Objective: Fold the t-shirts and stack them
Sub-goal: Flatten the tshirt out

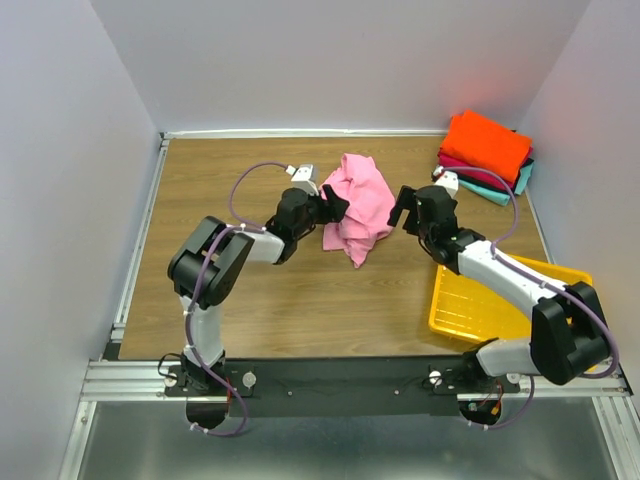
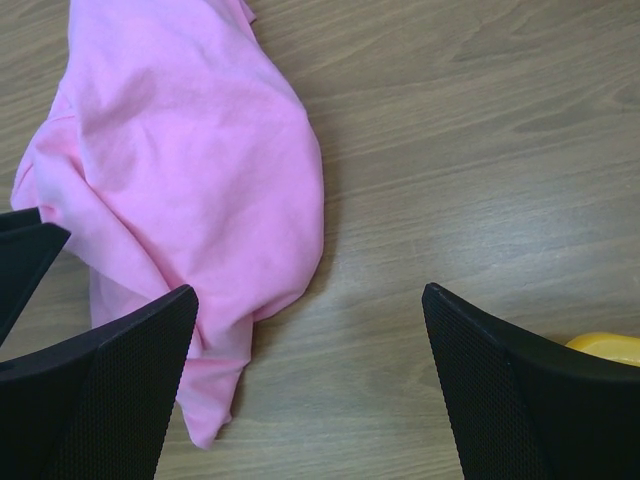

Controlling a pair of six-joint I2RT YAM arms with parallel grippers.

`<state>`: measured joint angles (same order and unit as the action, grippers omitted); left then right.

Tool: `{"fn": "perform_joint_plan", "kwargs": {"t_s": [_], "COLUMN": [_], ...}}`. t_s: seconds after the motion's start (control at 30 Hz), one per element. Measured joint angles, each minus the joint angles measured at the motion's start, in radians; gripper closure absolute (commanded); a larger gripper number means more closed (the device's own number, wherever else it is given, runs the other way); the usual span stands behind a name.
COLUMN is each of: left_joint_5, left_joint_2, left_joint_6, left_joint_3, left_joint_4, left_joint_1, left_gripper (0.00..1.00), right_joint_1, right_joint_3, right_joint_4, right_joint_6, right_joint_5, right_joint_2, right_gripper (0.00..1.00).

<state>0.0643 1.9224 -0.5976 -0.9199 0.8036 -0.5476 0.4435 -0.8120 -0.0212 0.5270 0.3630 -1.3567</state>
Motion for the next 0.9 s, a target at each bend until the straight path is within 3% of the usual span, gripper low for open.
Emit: {"fn": "perform_joint_plan", "kwargs": {"t_s": [0.1, 0.2, 0.43, 0.67, 0.9], "left_joint_5": [0.0, 0.0, 0.01, 0.019, 0.021], "left_joint_2": [0.034, 0.05, 0.075, 0.053, -0.197], "left_joint_6": [-0.01, -0.019, -0.03, -0.028, 0.008], "left_joint_3": [-0.039, -0.064, -0.102, -0.095, -0.001], "left_joint_4": [-0.008, -0.022, -0.028, -0.03, -0.026], "left_joint_1": [0.0, 0.0, 0.0, 0.004, 0.052], "left_gripper": [0.31, 0.43, 1.0, 1.0, 1.0], "right_joint_1": [0.0, 0.0, 0.0, 0.0, 0.0], "right_joint_3": [0.006, 0.01, 0.023, 0.028, 0.028], "right_joint_4": [0.001, 0.002, 0.002, 0.008, 0.045], "right_joint_6": [0.0, 0.0, 0.0, 0.0, -0.004], "right_joint_5": [-0.008, -0.013, -0.014, -0.023, -0.095], "right_joint_2": [0.009, 0.016, 0.039, 0.043, 0.03], "right_gripper": [0.0, 0.0, 0.01, 0.03, 0.05]}}
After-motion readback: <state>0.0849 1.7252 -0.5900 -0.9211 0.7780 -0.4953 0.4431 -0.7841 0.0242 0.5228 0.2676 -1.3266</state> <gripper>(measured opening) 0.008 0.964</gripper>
